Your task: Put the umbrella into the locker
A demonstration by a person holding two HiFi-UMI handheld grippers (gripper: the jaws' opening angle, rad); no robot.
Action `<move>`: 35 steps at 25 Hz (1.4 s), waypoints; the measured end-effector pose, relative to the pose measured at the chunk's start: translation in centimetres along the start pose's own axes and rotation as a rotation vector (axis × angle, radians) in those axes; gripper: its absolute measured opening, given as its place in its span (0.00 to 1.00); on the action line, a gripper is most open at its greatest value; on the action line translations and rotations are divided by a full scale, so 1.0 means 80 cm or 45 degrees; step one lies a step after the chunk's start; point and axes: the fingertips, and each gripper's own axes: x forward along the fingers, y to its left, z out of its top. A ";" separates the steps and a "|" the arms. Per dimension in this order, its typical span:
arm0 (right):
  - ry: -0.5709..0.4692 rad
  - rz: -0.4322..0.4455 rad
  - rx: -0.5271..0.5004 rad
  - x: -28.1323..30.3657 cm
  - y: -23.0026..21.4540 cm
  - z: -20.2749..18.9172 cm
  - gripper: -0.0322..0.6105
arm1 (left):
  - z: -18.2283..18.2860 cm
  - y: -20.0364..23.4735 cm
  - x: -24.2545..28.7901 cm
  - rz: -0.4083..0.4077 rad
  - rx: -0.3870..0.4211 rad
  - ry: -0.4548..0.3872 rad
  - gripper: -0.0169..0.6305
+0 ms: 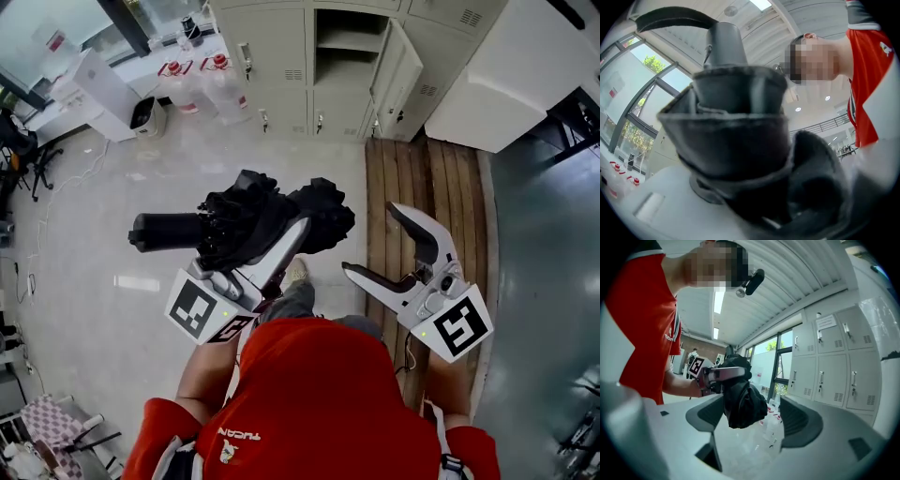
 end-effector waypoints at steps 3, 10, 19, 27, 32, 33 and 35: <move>0.048 0.084 -0.089 0.059 -0.017 0.010 0.62 | 0.007 0.039 0.014 -0.080 -0.039 0.018 0.37; 0.149 0.200 -0.209 0.174 -0.058 -0.002 0.68 | 0.014 0.111 0.059 -0.320 -0.166 -0.011 0.37; 0.205 0.299 -0.091 0.228 -0.107 -0.036 0.68 | -0.023 0.162 0.116 -0.542 -0.379 0.013 0.37; 0.198 0.366 0.056 0.249 -0.163 -0.069 0.59 | -0.054 0.193 0.176 -0.641 -0.432 0.049 0.37; 0.182 0.290 0.093 0.261 -0.224 -0.091 0.47 | -0.077 0.223 0.232 -0.645 -0.410 0.089 0.37; 0.173 0.266 0.115 0.262 -0.237 -0.096 0.46 | -0.083 0.228 0.243 -0.647 -0.406 0.096 0.37; 0.150 0.209 0.172 0.263 -0.261 -0.105 0.44 | -0.095 0.237 0.267 -0.645 -0.386 0.114 0.38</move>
